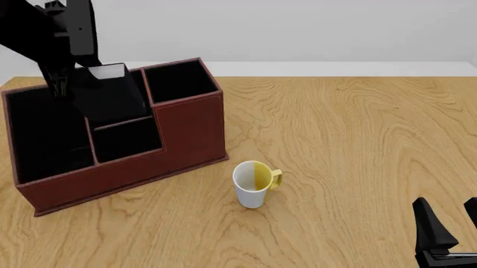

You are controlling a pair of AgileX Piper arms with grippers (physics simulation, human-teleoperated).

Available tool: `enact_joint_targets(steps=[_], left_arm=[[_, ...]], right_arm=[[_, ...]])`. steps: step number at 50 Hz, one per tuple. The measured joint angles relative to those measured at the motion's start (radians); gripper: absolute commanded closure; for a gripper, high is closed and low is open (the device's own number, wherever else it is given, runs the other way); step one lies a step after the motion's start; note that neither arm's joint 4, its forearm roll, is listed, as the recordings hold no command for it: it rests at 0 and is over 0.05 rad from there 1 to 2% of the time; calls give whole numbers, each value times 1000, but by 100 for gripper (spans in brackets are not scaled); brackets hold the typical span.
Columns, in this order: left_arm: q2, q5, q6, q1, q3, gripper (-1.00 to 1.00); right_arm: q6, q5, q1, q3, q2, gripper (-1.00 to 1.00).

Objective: Pick up the book and place it in the front compartment of the caddy.

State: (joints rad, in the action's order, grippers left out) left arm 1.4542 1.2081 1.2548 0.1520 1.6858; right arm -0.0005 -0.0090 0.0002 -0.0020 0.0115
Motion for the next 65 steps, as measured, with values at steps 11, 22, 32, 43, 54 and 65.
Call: enact_joint_targets(steps=[11,22,32,43,54,65], left_arm=[[18,2,-53,12,21,100],[53,2,-58,-35,73,100],[80,0,-65,-75,112,100],[90,-1,-118,-53,121,100],[99,-1,-159,-33,122,100],[110,-1,-147,-53,135,100]], right_arm=[[0,0,0,0,0,-100],[0,0,0,0,0,-100],[0,0,0,0,0,-100],[0,0,0,0,0,-100],[0,0,0,0,0,-100],[0,0,0,0,0,-100]])
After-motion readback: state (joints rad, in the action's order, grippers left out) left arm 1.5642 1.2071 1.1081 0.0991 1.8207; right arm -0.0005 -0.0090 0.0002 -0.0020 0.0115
